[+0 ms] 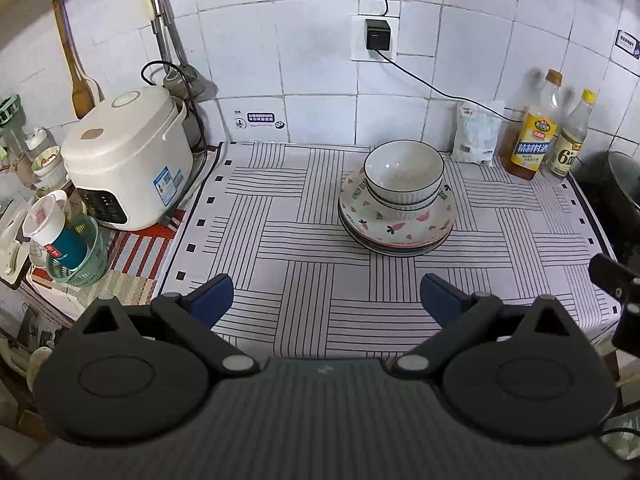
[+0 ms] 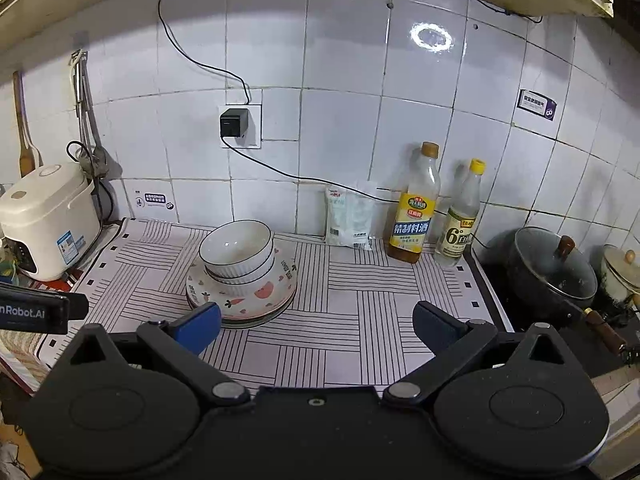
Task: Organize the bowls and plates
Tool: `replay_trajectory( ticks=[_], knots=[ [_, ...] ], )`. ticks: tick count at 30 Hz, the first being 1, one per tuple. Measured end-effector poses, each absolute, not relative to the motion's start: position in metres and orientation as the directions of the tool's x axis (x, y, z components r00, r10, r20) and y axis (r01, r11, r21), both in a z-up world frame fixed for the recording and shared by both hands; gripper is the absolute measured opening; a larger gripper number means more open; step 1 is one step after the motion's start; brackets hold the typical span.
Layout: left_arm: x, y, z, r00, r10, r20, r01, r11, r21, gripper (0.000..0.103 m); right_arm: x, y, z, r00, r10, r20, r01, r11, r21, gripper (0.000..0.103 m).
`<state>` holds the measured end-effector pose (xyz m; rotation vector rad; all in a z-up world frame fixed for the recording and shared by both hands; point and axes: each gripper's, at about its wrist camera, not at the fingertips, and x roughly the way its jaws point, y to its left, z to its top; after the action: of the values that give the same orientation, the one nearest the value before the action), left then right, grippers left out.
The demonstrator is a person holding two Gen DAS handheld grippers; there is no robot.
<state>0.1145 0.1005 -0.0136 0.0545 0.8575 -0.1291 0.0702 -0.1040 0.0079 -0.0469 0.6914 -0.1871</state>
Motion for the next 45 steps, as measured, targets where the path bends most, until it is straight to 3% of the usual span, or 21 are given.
replay_trajectory(
  ticks=[24, 45],
  knots=[
    [0.099, 0.104, -0.024, 0.693, -0.112, -0.712, 0.158, 0.987, -0.001, 0.101, 0.051, -0.094, -0.004, 0.783, -0.207, -0.587, 0.179, 0.978, -0.106, 0.103],
    [0.1, 0.1, -0.027, 0.69, -0.112, -0.716, 0.162, 0.987, 0.002, 0.101, 0.058, -0.098, -0.008, 0.76, -0.226, -0.609, 0.204, 0.973, -0.107, 0.103]
  ],
)
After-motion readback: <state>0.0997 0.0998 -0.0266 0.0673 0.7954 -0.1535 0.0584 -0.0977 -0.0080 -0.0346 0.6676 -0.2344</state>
